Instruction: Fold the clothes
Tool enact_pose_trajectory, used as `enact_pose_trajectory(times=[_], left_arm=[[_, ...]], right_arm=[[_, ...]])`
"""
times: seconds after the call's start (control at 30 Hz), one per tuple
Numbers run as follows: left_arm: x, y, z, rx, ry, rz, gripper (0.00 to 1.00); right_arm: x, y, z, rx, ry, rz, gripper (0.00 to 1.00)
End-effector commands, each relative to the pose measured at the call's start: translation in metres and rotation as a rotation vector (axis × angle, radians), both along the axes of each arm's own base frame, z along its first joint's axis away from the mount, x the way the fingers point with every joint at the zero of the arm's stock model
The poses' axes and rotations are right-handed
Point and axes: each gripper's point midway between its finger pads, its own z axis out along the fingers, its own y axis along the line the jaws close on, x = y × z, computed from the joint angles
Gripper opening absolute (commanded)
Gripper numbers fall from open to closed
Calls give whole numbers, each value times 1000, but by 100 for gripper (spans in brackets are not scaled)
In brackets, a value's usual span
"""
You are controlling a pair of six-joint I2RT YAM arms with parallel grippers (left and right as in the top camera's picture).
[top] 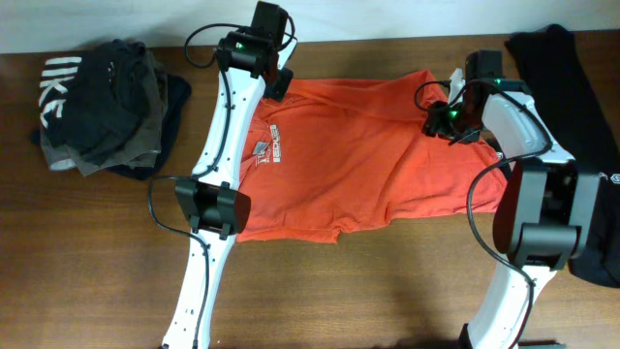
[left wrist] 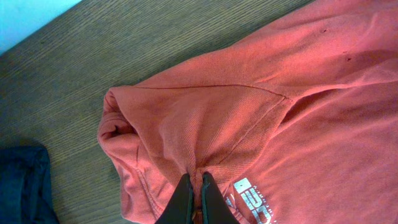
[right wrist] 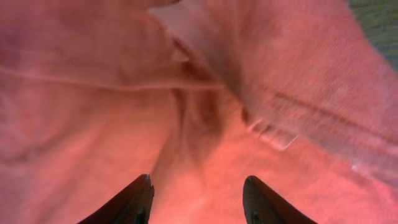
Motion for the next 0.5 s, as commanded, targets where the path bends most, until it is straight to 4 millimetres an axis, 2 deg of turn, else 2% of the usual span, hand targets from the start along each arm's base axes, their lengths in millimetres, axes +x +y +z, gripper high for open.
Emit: enact_pose_trajectory(times=[0.0, 0.23, 0.47], left_arm=[[2, 5, 4, -2, -12, 23, 1], [1, 6, 3, 0, -6, 23, 1], [1, 6, 3, 0, -6, 23, 1]], right_arm=[[-2, -16, -15, -57, 30, -52, 52], [-7, -39, -37, -88, 78, -121, 51], [15, -49, -32, -95, -15, -141, 50]])
